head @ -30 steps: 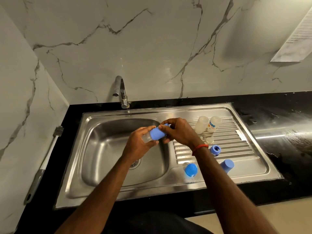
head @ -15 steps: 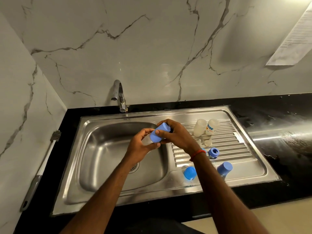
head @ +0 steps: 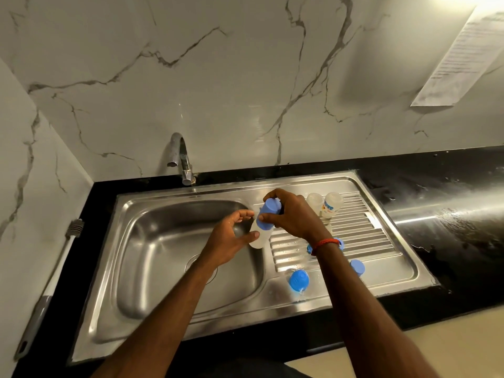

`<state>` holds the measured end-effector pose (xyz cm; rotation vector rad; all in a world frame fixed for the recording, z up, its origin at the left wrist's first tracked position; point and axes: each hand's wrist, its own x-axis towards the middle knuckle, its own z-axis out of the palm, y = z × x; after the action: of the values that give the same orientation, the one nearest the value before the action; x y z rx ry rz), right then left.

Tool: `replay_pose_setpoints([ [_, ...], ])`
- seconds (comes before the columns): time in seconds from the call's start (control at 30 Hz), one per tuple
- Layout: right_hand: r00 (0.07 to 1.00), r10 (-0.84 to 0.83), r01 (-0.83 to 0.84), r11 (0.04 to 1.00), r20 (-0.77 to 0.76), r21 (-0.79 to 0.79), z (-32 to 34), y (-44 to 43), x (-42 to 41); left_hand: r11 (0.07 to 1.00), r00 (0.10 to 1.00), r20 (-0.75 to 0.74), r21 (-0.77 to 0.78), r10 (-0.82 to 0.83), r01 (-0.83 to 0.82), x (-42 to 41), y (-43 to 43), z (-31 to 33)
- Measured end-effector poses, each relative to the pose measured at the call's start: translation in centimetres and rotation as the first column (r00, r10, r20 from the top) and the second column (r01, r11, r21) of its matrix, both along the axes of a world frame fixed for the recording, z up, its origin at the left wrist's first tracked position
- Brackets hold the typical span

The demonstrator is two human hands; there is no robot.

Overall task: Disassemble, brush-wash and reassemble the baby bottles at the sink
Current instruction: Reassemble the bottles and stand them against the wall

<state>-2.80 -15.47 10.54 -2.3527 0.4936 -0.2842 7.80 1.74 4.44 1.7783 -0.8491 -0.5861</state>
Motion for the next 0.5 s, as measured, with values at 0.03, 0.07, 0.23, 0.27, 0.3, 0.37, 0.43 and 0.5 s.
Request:
replay_pose_setpoints([
  [0.03,1.0,-0.004,0.004,1.0,-0.006,-0.011,0.1,-0.3,0.2,1.0,1.0,0.022,0.005,0.006,-0.006,0.2,-0.2,0.2],
  [0.07,1.0,-0.009,0.009,1.0,-0.012,-0.021,0.1,-0.6,0.4,1.0,0.999,0.045,0.01,0.01,-0.01,0.4,-0.4,0.3],
  [0.23,0.998,-0.057,0.056,0.997,-0.031,-0.047,0.6,-2.0,2.1,1.0,0.996,0.089,0.015,0.02,-0.022,1.6,-1.3,1.4],
  [0.27,0.998,-0.057,0.055,0.997,-0.039,-0.048,0.7,-2.3,2.4,1.0,0.995,0.094,0.015,0.016,-0.018,2.0,-1.4,1.4],
  [0.3,0.997,-0.057,0.055,0.997,-0.046,-0.051,0.7,-2.6,2.8,1.0,0.995,0.095,0.012,0.014,-0.015,2.3,-1.6,1.5],
  [0.37,0.997,-0.056,0.053,0.997,-0.059,-0.062,0.6,-3.3,3.7,1.0,0.996,0.088,0.009,0.021,-0.022,3.0,-1.9,1.5],
  [0.43,0.996,-0.06,0.056,0.996,-0.061,-0.065,0.5,-4.0,4.6,0.999,0.996,0.086,0.007,0.034,-0.035,3.7,-2.4,1.5],
  [0.5,0.996,-0.071,0.068,0.996,-0.046,-0.062,0.4,-4.8,5.6,0.999,0.995,0.094,0.006,0.041,-0.041,4.5,-2.9,1.4],
])
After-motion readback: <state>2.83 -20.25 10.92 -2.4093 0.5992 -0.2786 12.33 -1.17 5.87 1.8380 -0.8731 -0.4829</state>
